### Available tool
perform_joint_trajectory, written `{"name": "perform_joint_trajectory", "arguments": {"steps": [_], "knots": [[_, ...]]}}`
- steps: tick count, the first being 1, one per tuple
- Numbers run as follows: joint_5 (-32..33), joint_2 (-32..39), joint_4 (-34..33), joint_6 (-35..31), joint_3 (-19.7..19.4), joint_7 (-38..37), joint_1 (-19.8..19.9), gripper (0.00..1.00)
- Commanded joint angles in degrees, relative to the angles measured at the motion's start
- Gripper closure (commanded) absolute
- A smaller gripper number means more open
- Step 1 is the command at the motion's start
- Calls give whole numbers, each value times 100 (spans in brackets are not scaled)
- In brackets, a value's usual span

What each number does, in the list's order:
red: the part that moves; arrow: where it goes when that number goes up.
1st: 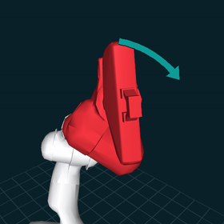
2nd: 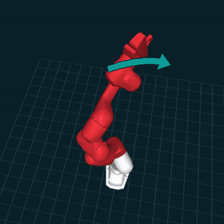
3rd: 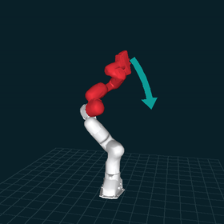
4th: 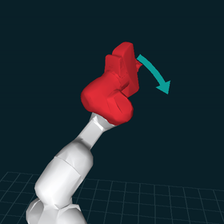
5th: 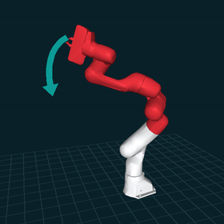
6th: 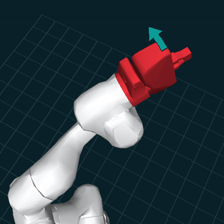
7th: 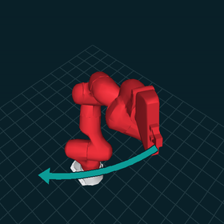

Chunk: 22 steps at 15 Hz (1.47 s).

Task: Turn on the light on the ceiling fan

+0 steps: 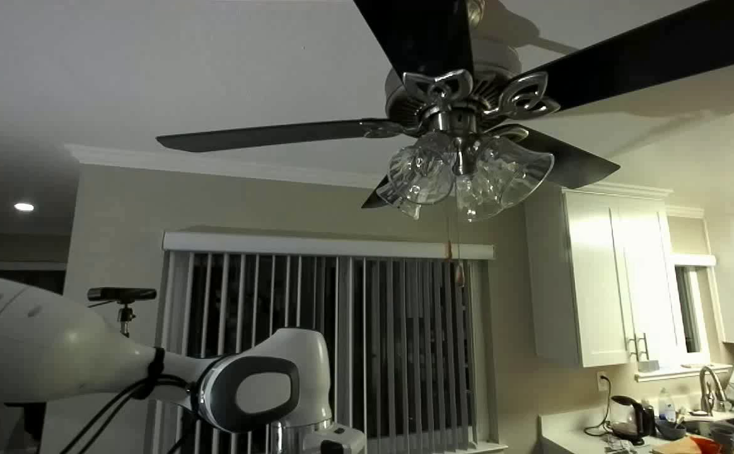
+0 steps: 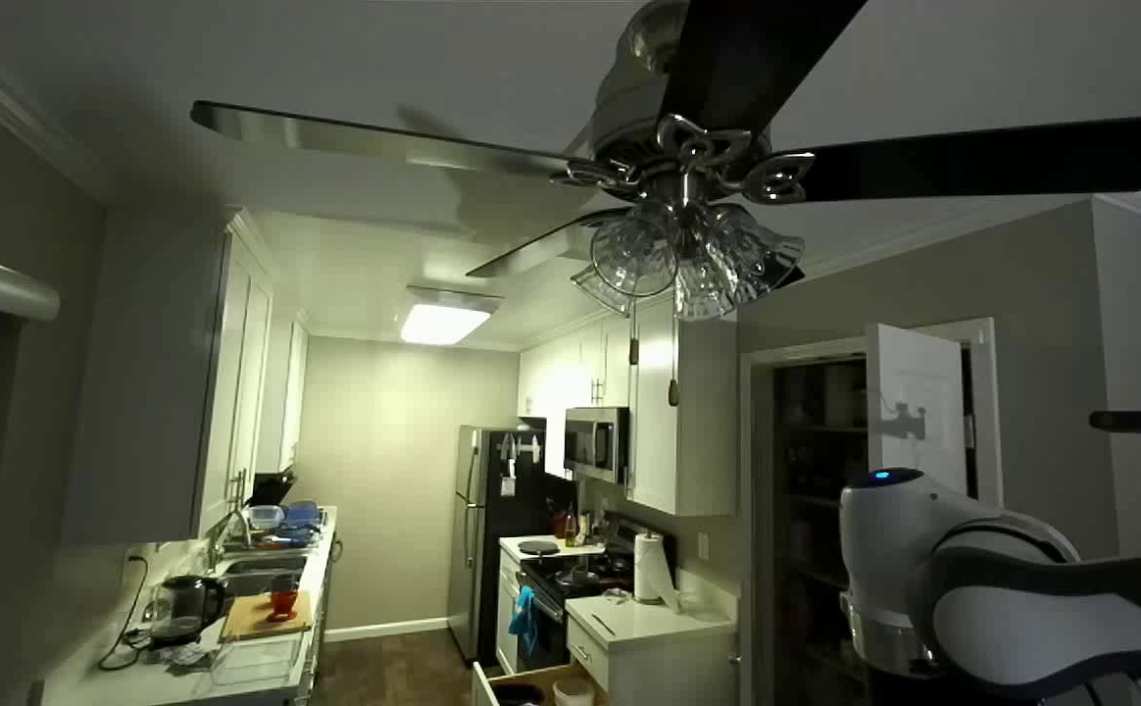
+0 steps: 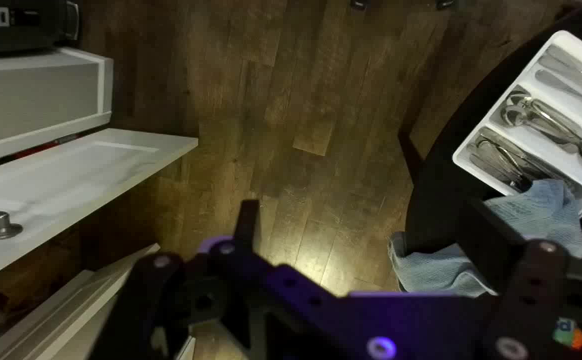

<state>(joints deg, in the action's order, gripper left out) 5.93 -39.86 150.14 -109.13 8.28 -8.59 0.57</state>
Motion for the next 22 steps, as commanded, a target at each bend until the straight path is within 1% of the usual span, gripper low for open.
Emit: {"name": "perform_joint_trajectory", "arguments": {"steps": [1, 7, 8, 11, 15, 16, 18, 20, 22], "knots": [[44, 10, -11, 17, -66, -42, -78, 0], [44, 10, -11, 17, -66, -42, -78, 0], [71, 73, -114, -149, -32, -60, -90, 0], [372, 114, -421, -976, 155, -120, -61, 0], [1027, 133, -671, -2003, 355, -172, 97, 0], [1117, -54, -595, -2202, 508, -410, 97, 0], [1362, -110, -634, -2673, 685, -776, 239, 0], [1727, 102, -909, -3192, 793, -1046, 558, 0], [2138, 169, -1091, -3718, 944, -1257, 939, 0]]}}
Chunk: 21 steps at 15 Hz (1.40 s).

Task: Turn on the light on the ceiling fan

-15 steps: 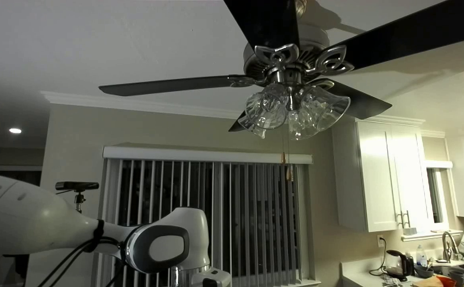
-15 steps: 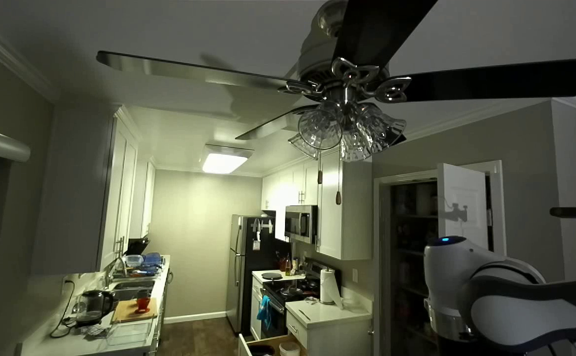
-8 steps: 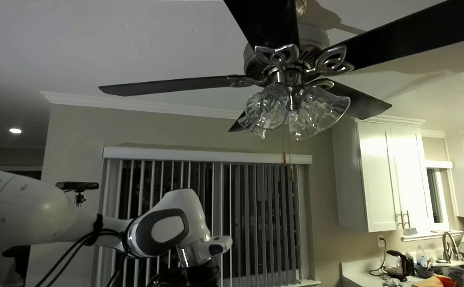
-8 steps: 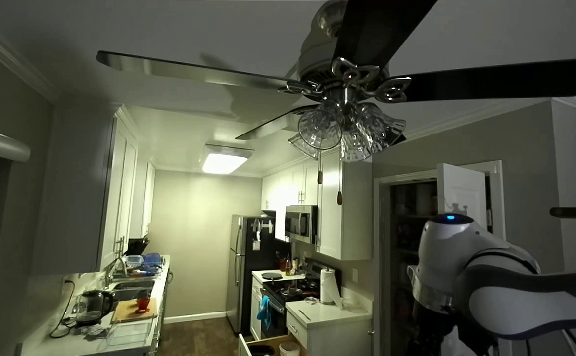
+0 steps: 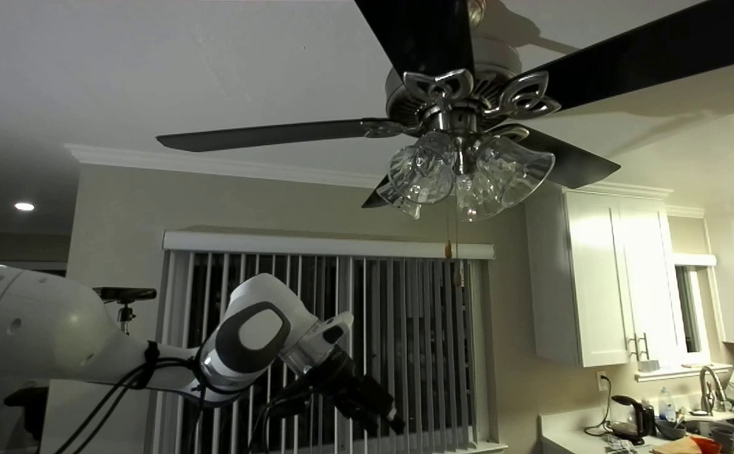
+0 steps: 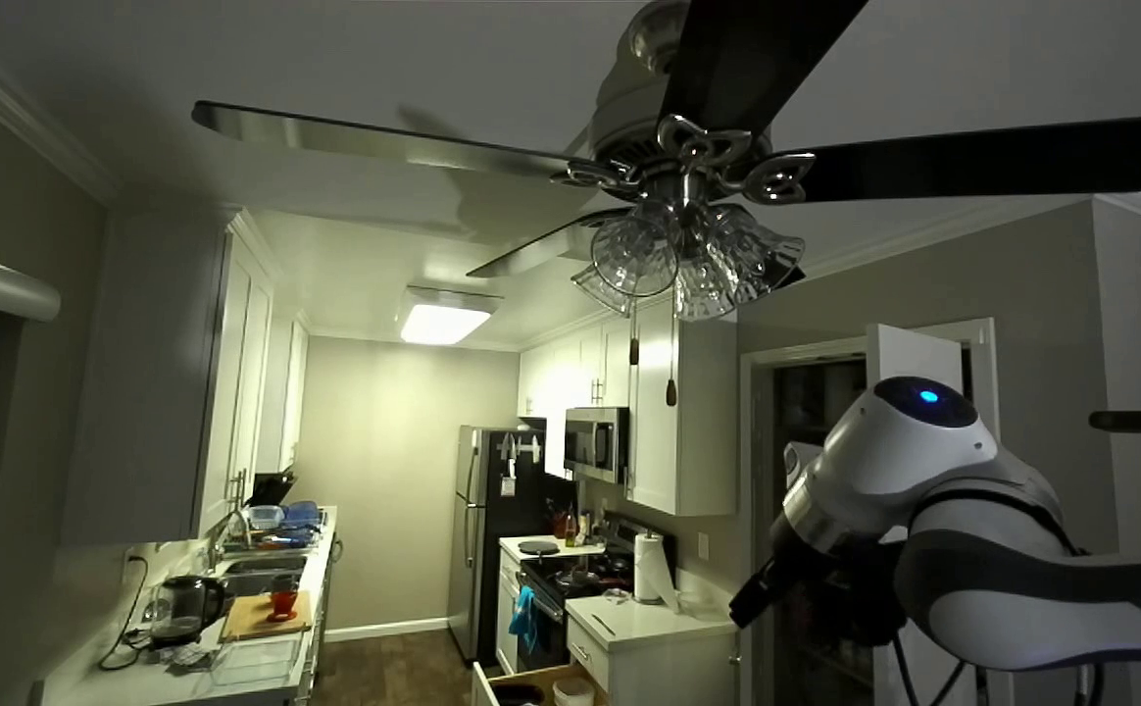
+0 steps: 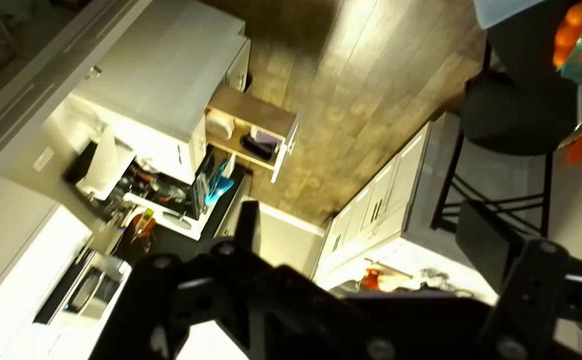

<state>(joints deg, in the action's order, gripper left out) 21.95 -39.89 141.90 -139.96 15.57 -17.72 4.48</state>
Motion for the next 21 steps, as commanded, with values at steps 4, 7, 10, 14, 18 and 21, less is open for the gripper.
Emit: {"name": "perform_joint_trajectory", "arguments": {"steps": [4, 7, 10, 14, 18, 21], "knots": [[1016, 263, -792, -1022, 477, -440, 1169, 0], [778, 98, -586, -859, 354, -271, 969, 0], [776, 97, -552, -859, 351, -269, 947, 0], [962, 270, -617, -1146, 483, -521, 1212, 0], [1526, 733, -998, -2306, 927, -1390, 2303, 0], [1865, 1056, -1410, -2890, 1518, -2187, 3326, 0]]}}
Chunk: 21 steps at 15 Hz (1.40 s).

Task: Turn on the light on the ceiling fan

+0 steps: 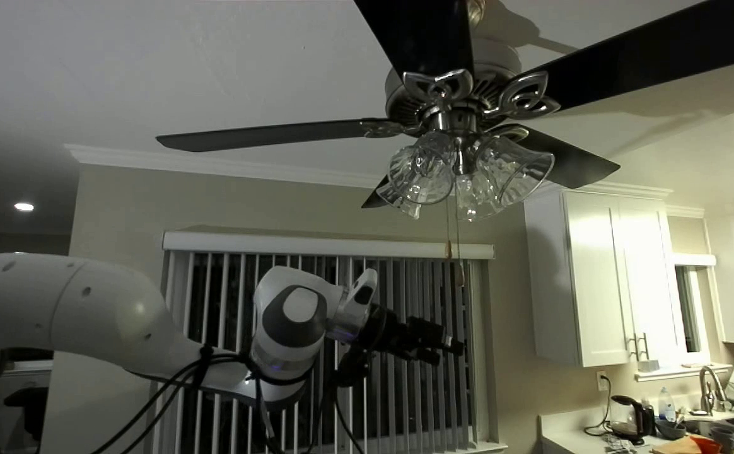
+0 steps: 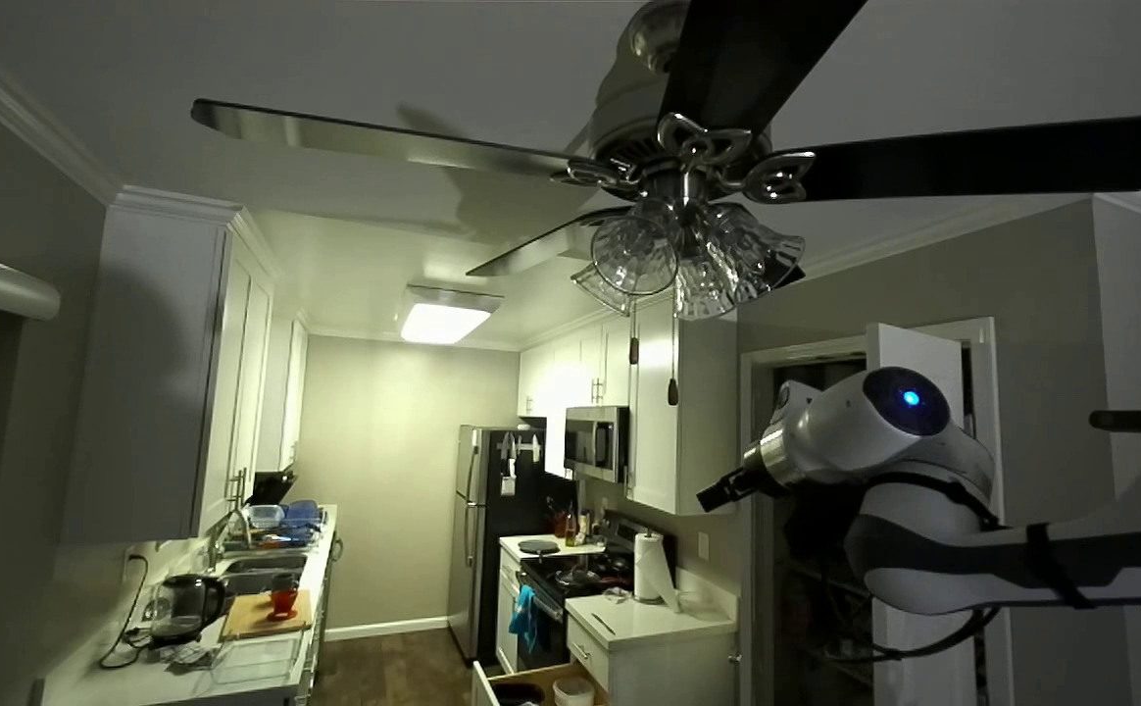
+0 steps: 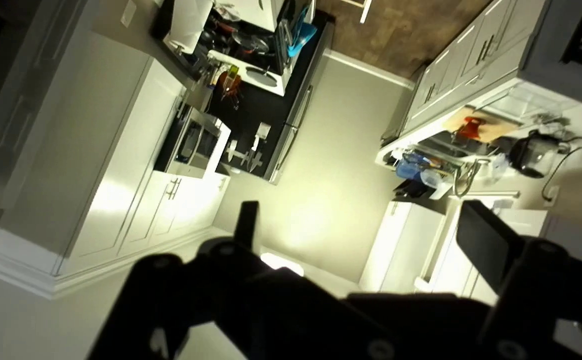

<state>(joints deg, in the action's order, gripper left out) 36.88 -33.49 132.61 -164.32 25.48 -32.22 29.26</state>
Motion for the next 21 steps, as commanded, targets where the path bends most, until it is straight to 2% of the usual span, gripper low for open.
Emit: {"name": "perform_joint_trajectory", "arguments": {"steps": [1, 6, 8, 13, 16, 21], "knots": [[358, 537, -631, -500, 691, -852, 1045, 0], [187, 947, -1371, -325, 1092, -651, 1144, 0], [332, 927, -1654, -414, 1266, -791, 1386, 0], [641, 876, -2331, -471, 1990, -1287, 2446, 0], [656, 929, -2659, -348, 2365, -1349, 2919, 0], [464, 1026, -2964, -226, 2562, -1111, 3132, 0]]}}
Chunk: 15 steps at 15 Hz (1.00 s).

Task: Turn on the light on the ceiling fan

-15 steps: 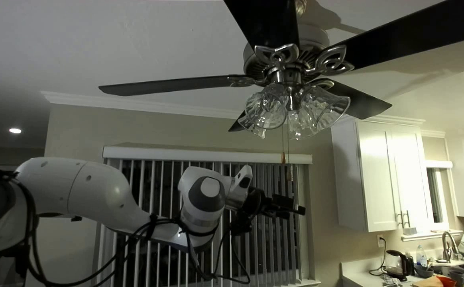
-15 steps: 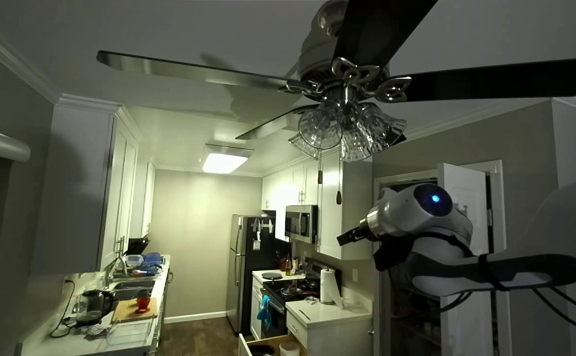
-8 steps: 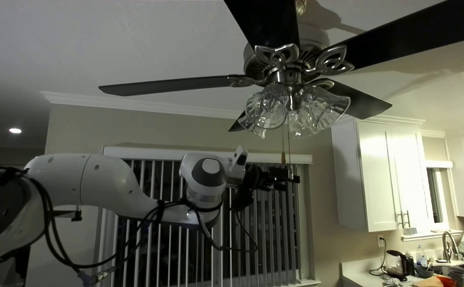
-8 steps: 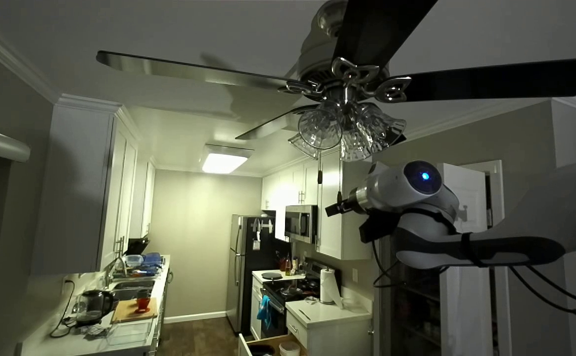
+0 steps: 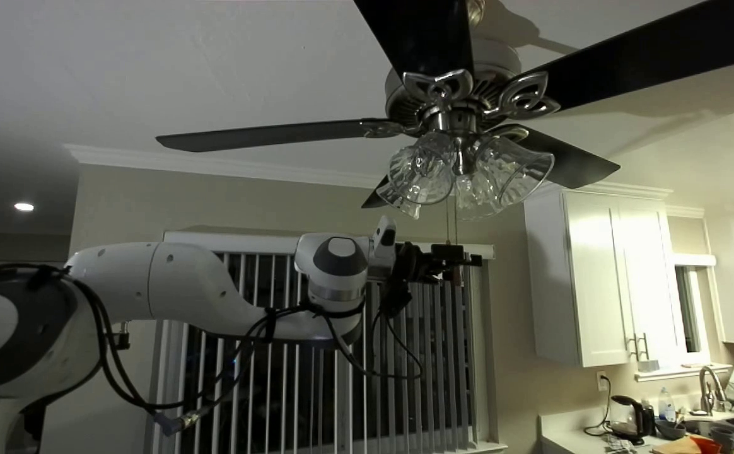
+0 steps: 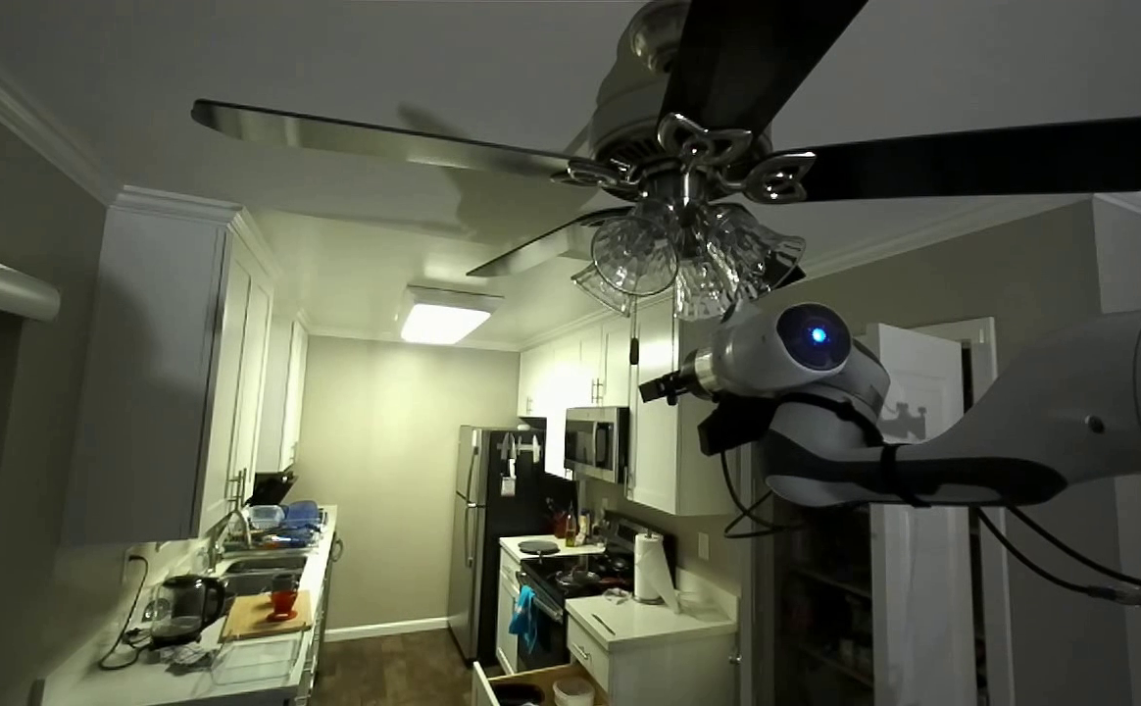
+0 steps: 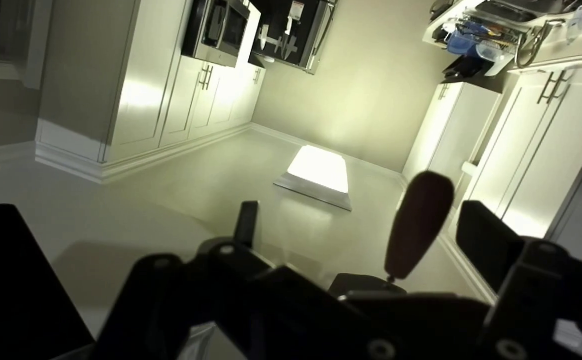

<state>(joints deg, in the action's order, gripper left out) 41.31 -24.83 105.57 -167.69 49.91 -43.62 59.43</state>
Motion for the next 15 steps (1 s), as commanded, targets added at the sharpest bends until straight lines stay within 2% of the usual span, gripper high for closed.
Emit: {"name": "perform_joint_trajectory", "arguments": {"steps": [1, 6, 12, 13, 14, 15], "knots": [[-7, 191, -293, 152, 118, 70, 93, 0], [-145, 436, -377, 675, -17, 355, -295, 0], [59, 621, -556, 984, -344, 233, -870, 0], [114, 626, -575, 1010, -418, 197, -959, 3], [145, 646, -588, 1014, -502, 183, -1062, 27], [173, 661, -593, 1022, -586, 162, -1164, 27]]}}
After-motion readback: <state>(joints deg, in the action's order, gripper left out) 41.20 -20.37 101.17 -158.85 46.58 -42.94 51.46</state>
